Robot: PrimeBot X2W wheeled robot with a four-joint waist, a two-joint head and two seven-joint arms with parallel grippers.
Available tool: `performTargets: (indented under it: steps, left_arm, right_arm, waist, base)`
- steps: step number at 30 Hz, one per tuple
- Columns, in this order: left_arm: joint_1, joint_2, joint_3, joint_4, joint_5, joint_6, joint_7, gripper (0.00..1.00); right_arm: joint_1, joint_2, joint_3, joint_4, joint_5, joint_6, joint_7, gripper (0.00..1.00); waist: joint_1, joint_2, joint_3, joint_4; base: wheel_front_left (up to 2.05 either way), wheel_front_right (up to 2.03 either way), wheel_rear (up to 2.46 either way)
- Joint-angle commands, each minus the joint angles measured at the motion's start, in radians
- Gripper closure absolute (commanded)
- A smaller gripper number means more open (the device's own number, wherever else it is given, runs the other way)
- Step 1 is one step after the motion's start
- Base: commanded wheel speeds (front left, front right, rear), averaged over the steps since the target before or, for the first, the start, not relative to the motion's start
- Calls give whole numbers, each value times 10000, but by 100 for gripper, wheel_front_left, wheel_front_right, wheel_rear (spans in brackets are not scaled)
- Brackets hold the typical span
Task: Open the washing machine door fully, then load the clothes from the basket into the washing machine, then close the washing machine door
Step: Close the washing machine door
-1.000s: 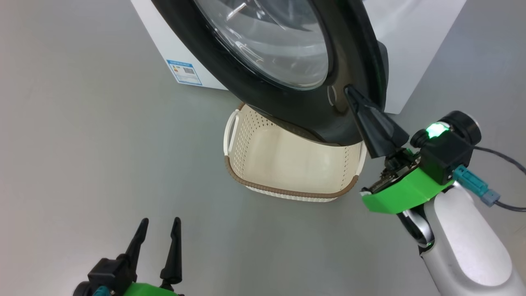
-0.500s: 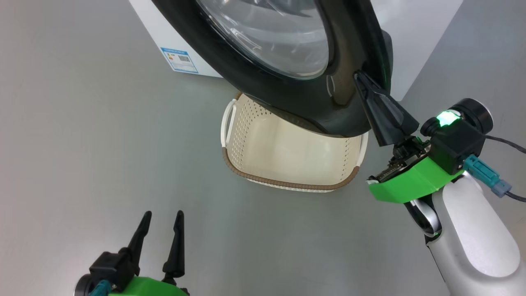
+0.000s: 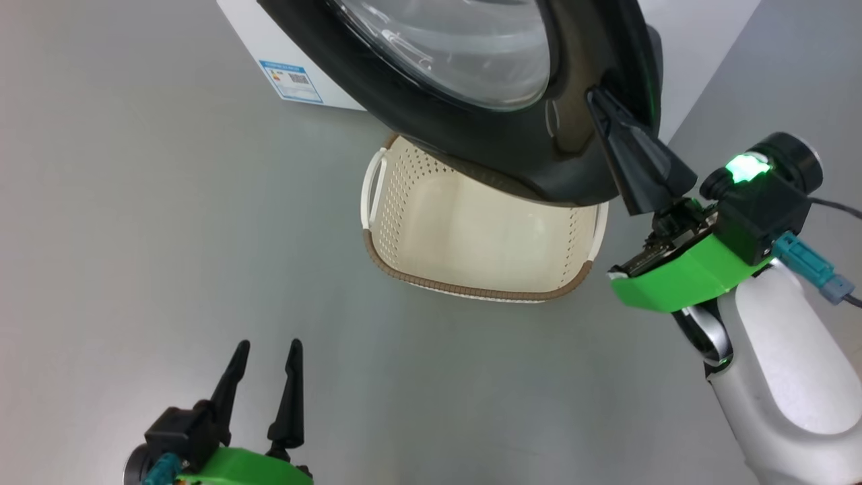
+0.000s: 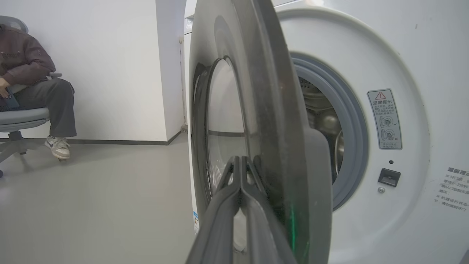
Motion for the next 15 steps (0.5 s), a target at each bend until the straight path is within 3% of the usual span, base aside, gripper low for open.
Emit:
performTargets:
  steps: [1,15]
  left_arm:
    - [-252,99,301,-260,-39,48,-65,0]
    - [-464,99,436,-343,-28,2,-65,0]
  right_arm:
    - [-140,16,88,-243,16,14,-46,100]
    - [-769,-99,3,-283,-84,14,-46,100]
  waist:
    - [0,-1,97,-23]
    - [0,-1,689,-213]
  base:
    - [0,0,0]
    - [0,0,0]
